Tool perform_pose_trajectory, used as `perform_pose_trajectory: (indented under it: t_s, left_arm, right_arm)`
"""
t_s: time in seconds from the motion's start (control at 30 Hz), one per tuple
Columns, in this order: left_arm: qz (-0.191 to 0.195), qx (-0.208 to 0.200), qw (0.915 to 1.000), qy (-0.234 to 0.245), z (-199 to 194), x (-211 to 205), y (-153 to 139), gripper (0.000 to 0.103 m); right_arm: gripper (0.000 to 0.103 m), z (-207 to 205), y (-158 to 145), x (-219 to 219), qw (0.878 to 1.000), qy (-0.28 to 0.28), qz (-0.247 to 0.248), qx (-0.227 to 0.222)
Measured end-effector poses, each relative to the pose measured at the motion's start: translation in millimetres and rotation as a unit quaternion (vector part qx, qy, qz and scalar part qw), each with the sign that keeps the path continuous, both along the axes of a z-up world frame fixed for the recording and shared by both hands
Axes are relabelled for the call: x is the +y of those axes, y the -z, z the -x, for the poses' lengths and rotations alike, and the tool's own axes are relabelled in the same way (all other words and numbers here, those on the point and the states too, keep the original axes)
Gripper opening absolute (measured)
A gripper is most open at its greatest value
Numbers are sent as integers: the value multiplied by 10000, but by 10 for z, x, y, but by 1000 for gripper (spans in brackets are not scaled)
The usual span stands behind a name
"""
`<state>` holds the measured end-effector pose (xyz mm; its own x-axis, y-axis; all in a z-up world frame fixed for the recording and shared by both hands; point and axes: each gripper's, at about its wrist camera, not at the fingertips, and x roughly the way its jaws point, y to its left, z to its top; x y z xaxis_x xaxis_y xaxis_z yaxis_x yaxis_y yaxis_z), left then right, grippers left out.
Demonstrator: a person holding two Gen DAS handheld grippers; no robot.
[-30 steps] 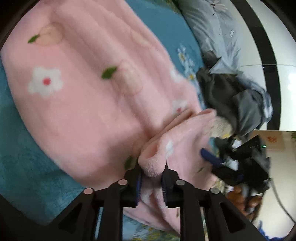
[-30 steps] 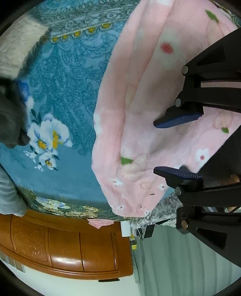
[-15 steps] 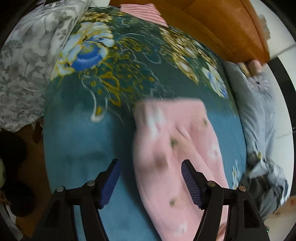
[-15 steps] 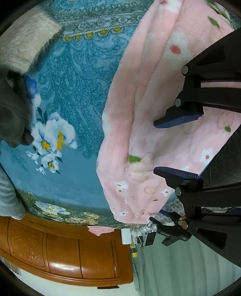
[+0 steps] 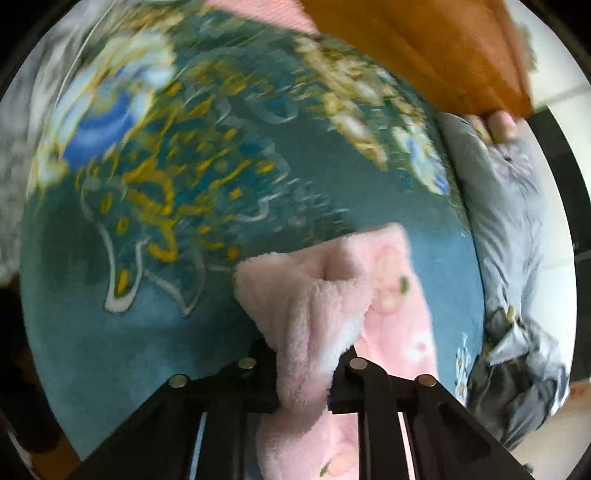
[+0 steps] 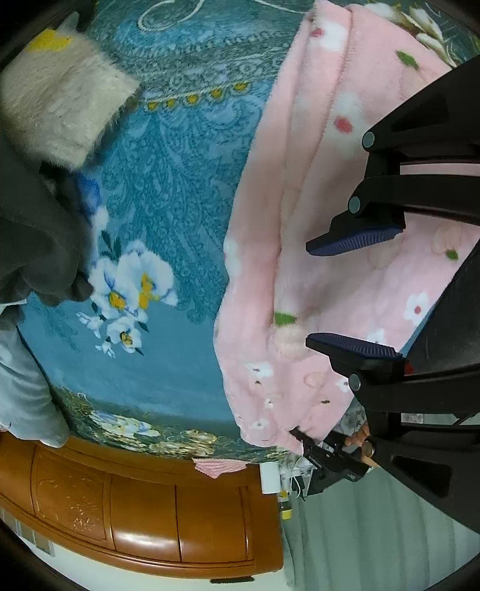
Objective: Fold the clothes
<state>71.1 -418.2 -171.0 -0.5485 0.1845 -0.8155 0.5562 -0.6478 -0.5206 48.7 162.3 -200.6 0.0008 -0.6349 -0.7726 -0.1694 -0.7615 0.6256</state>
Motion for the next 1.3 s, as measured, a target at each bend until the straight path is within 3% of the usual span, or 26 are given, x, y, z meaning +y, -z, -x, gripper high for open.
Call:
perform_pose_trajectory:
  t_s: [0.1, 0.17, 0.27, 0.4, 0.57, 0.73, 0.87, 0.93, 1.03, 1.1, 1.23, 1.3]
  left_arm:
    - [430, 627, 9955, 573, 41, 270, -516, 16]
    - [780, 1115, 9849, 1069, 59, 549, -933, 16]
    - [1312, 1854, 9534, 1984, 22, 1150, -1552, 16]
    - [1800, 2567, 8936, 3212, -124, 2136, -2091, 16]
    - [1923, 2637, 8333, 4462, -415, 3219, -2030, 16]
    - [1377, 1975, 8157, 5261, -759, 4001, -1522, 16]
    - [1399, 1358, 7936, 5763, -1069, 4401, -1170, 17]
    - [1366, 1018, 7930, 5850, -1115, 4506, -1012, 19]
    - [944, 684, 8039, 5832, -1099, 4509, -907, 34]
    - [626, 564, 8116, 5782, -1094, 4478, -885, 58]
    - [402, 687, 8239, 5611, -1184, 4297, -996, 62]
    - [283, 646, 8360, 5441, -1187, 4138, -1022, 63]
  right_arm:
    - [45, -9, -40, -11, 9999, -20, -66, 92]
    - [45, -12, -47, -12, 9999, 25, -62, 98]
    - [45, -32, -82, 49, 9997, 146, -58, 160]
    - [45, -63, -207, 243, 9987, 331, -119, 374]
    - [45, -179, -358, 690, 9958, 696, -239, 542]
    - [45, -465, -410, 1157, 9940, 909, -336, 511]
    - [45, -681, -421, 1413, 9932, 983, -391, 496]
    - [45, -751, -414, 1470, 9930, 1036, -298, 482]
    - [46, -822, -419, 1480, 9930, 1060, -115, 500]
    - [47, -835, -435, 1411, 9940, 950, 35, 532]
    - [55, -854, -439, 1192, 9956, 617, 456, 542]
    - [56, -837, -386, 1055, 9960, 494, 570, 473]
